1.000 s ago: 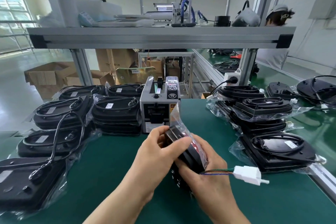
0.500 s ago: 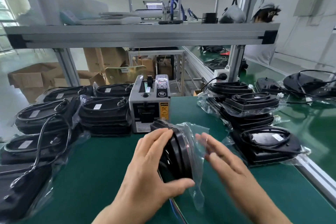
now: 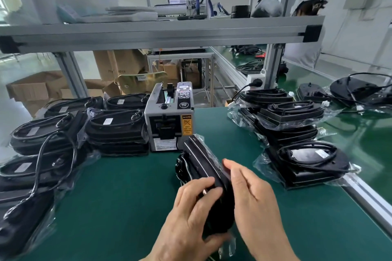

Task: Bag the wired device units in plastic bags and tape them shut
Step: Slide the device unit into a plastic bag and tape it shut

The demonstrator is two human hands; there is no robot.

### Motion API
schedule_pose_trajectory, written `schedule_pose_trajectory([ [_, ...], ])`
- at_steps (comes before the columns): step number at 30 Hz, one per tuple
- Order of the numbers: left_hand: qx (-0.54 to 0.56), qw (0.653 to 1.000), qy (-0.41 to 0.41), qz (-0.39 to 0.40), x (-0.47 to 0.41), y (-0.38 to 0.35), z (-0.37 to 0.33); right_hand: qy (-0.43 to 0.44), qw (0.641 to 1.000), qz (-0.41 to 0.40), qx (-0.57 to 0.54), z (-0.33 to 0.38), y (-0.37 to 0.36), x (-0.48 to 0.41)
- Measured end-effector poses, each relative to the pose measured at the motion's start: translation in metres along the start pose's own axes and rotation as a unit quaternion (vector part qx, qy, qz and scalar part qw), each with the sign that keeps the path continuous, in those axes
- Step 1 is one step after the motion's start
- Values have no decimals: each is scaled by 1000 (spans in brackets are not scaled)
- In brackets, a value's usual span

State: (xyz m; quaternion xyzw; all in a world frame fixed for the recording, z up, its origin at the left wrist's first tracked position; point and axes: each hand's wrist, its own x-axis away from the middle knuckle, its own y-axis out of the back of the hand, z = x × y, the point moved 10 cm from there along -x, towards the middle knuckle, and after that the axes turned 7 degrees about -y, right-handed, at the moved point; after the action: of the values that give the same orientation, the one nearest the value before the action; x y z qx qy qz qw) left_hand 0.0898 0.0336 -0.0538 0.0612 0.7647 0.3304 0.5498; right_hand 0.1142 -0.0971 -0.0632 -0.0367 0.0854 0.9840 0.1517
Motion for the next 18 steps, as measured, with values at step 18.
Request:
schedule_pose_trajectory([
  [18, 19, 1000, 10, -12, 5, 2, 1, -11, 973, -114, -199, -21, 23, 9],
])
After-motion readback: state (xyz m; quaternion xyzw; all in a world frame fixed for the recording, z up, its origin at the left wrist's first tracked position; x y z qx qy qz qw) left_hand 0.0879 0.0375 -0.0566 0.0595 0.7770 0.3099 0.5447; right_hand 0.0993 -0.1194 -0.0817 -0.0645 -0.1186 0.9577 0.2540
